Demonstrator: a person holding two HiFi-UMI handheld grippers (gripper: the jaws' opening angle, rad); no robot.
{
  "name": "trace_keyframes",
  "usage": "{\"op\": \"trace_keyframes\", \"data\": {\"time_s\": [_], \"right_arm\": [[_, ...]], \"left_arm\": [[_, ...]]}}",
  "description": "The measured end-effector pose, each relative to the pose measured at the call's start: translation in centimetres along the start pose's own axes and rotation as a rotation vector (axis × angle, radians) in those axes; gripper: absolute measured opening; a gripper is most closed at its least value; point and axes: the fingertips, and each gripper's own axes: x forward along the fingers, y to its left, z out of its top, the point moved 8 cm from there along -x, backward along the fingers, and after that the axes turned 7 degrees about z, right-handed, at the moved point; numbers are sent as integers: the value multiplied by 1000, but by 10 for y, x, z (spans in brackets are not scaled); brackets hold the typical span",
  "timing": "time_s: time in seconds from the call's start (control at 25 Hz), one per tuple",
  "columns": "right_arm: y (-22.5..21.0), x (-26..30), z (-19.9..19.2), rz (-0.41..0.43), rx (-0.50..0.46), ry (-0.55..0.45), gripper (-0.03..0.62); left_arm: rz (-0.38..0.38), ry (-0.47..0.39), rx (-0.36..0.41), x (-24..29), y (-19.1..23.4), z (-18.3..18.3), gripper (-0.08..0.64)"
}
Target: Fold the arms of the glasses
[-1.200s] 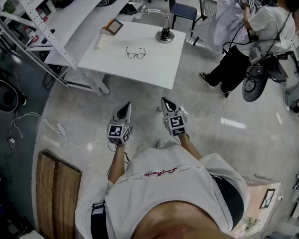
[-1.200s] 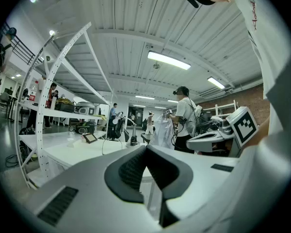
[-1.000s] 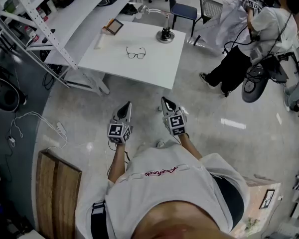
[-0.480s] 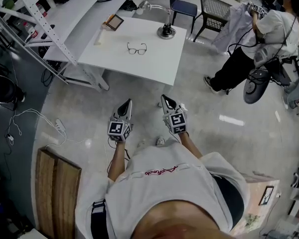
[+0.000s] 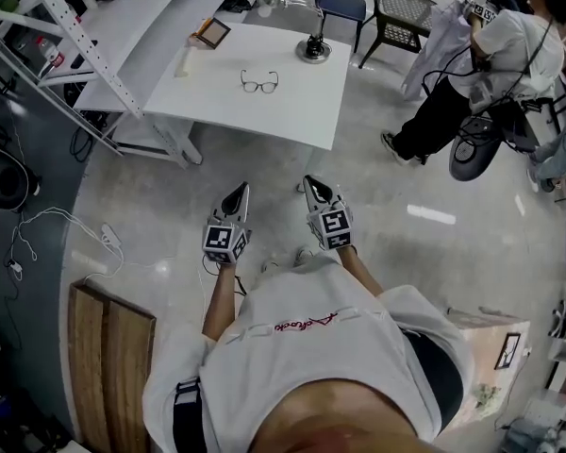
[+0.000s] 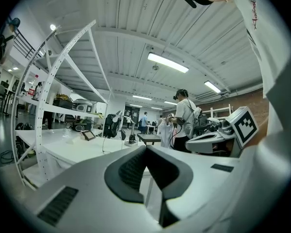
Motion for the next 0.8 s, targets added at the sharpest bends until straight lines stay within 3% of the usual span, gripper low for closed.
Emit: {"op": "trace_keyframes", "data": {"time_s": [0.48,0.8], "right_arm": [[0,23,-9,-22,15,12,14],[-29,61,-18,-48,41,-8,14]], "left_arm": [[-18,22,11,12,20,-5,23],[-33,27,21,59,42,-7,23]]}}
